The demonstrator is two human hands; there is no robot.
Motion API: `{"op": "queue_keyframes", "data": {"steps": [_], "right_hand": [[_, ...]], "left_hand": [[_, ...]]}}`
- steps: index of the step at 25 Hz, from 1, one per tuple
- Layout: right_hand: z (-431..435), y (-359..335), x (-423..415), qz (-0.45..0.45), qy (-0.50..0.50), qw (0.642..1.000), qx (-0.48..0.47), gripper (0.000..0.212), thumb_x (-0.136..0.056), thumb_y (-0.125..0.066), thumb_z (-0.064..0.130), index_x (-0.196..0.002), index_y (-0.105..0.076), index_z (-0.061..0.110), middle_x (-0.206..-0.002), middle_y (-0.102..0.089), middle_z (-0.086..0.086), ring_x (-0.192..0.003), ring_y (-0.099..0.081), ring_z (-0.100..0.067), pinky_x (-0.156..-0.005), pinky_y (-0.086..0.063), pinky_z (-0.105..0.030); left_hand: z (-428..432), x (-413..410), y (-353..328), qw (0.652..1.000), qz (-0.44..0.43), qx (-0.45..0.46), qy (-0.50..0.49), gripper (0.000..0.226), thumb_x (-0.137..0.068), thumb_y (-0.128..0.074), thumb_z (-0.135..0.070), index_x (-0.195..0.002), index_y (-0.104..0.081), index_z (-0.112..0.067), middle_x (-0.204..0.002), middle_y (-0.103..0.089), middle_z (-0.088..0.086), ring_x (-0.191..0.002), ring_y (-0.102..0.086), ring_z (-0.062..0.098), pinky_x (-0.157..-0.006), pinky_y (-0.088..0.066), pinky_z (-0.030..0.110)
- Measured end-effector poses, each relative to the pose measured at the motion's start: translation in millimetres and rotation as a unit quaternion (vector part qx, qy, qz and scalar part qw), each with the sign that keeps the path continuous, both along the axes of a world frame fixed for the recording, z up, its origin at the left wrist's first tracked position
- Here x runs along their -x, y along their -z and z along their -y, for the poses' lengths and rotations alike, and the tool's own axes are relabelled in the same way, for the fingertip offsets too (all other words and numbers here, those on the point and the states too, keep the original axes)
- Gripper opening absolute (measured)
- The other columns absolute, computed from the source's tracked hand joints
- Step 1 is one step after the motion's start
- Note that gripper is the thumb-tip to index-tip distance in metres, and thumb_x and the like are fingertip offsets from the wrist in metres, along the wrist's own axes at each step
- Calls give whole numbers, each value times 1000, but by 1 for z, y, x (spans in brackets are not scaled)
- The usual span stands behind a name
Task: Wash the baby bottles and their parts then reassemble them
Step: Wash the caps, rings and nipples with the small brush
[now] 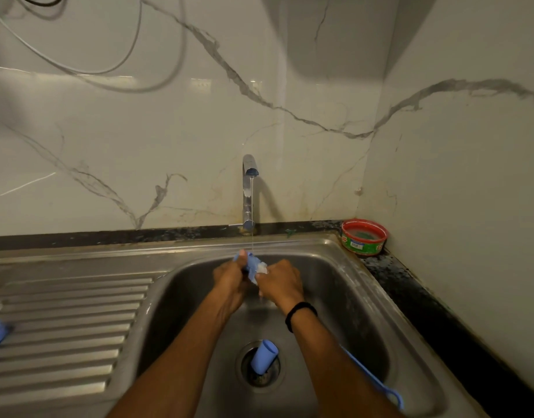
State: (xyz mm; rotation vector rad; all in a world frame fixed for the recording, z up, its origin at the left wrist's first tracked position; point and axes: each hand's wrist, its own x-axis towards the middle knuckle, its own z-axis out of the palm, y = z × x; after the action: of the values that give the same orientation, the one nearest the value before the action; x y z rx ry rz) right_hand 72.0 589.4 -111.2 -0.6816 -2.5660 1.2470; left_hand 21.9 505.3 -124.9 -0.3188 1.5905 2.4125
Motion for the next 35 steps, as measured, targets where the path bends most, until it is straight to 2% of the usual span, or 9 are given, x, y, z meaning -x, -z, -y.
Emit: {"op": "queue_keyframes", "data": {"steps": [3,7,11,14,17,20,28,32,35], "right_hand": [[4,-2,-4,4,8,1000,-2,38,-91,-63,46,-104,-63,10,-95,-66,-2,-83,-64,-16,-60,-47,-25],[5,-3,-6,9,0,1000,22,36,-89,-66,39,-110,-63,9,-98,-67,-3,-83,-64,-15,-66,-53,-26],[5,-3,-7,-14,25,1000,9,37,-90,-65,43,-111,-61,13,-103,-65,-3,-90,-63,-18,-70,-53,-29],[9,-1,-7,-18,12,1000,13,46,-90,-59,55,-107,-63,12,-98,-65,-2,-86,-64,-18,-66,-52,-29],[10,-1,-8,-8,17,1000,7,38,-91,-62,46,-106,-60,12,-100,-63,-2,-91,-64,-19,-70,-53,-31],[8,1,-5,-10,2,1000,15,40,-92,-61,48,-109,-62,12,-97,-63,0,-83,-61,-16,-69,-53,-30],[6,-1,-8,-6,10,1000,-7,39,-93,-61,44,-114,-58,12,-101,-61,-2,-84,-57,-14,-68,-48,-25],[6,-1,-6,-8,12,1000,15,37,-90,-65,43,-111,-61,12,-98,-63,-2,-85,-62,-17,-63,-49,-27],[13,2,-5,7,-16,1000,17,34,-91,-66,38,-113,-62,12,-96,-61,-1,-83,-59,-16,-66,-49,-27]], "left_hand": [[2,-9,-3,1000,1,2,29,29,-100,-60,-23,-116,-65,1,-107,-70,20,-91,-69,27,-70,-56,34],[5,-4,1,1000,4,3,23,30,-99,-61,-21,-116,-65,4,-110,-70,23,-96,-69,30,-75,-57,37],[10,-1,-1,996,-7,-15,86,28,-100,-60,-24,-111,-66,1,-103,-73,20,-89,-73,26,-64,-61,33],[14,3,3,998,-8,-6,66,29,-99,-61,-24,-113,-65,0,-112,-70,22,-95,-72,27,-70,-59,34],[10,4,12,997,3,3,78,32,-98,-63,-25,-115,-64,2,-112,-70,24,-95,-72,29,-69,-59,35],[10,8,12,1000,7,23,9,31,-97,-64,-25,-114,-64,2,-109,-70,22,-90,-70,27,-66,-56,33],[4,-1,5,999,2,26,48,26,-98,-62,-22,-111,-63,0,-106,-69,21,-97,-68,29,-84,-57,40],[13,-1,-4,997,-6,5,72,22,-99,-60,-20,-104,-64,1,-98,-71,19,-88,-70,27,-62,-61,33],[23,6,4,1000,7,22,19,33,-97,-64,-18,-119,-61,5,-107,-69,22,-93,-70,29,-78,-58,39]]}}
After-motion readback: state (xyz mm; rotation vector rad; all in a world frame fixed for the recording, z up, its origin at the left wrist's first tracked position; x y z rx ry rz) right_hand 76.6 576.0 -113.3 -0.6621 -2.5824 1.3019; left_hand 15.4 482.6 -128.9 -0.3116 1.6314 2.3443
